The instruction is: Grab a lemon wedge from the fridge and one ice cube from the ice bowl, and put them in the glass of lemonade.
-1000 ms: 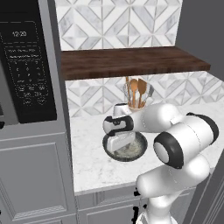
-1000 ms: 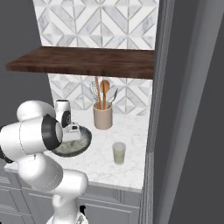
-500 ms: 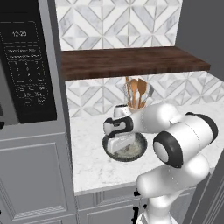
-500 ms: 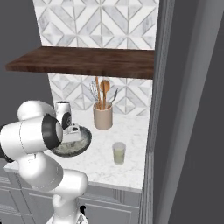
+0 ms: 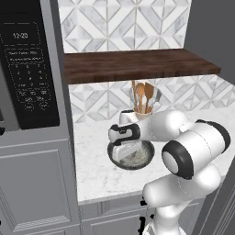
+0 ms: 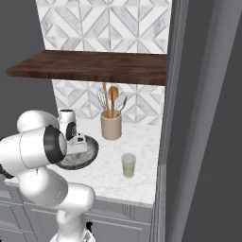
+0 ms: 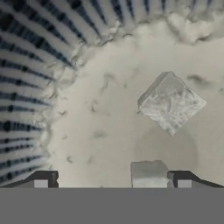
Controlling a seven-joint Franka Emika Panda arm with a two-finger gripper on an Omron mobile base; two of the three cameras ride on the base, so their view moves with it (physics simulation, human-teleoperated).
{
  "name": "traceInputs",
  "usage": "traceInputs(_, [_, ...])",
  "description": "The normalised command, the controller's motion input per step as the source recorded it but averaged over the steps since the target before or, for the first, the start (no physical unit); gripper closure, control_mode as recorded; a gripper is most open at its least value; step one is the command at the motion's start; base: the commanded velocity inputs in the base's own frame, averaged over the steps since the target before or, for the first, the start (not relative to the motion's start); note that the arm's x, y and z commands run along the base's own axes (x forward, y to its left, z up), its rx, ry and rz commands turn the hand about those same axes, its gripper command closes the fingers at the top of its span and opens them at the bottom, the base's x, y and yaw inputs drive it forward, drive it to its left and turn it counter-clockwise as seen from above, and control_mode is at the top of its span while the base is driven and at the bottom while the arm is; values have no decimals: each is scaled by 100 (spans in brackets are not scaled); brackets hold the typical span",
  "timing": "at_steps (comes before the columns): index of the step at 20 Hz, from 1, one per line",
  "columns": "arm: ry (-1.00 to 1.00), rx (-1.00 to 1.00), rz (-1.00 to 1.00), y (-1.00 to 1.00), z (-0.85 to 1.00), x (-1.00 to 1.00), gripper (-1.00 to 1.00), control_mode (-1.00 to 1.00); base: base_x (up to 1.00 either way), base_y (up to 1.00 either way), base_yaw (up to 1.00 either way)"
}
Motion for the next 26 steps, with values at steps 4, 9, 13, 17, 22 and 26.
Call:
traceInputs(4, [0, 0, 0, 0, 0, 0, -100, -100, 0, 0, 0])
traceInputs(9, [1, 0, 0, 0, 0, 0, 100, -100, 0, 0, 0])
traceInputs(13, [1, 0, 0, 0, 0, 0, 100, -100, 0, 0, 0])
traceInputs(17, [1, 0, 0, 0, 0, 2, 100, -100, 0, 0, 0])
traceInputs(22, [0, 0, -1, -5, 31, -5, 100, -100, 0, 0, 0])
traceInputs(26, [-4, 0, -7, -29, 98, -33, 100, -100, 0, 0, 0])
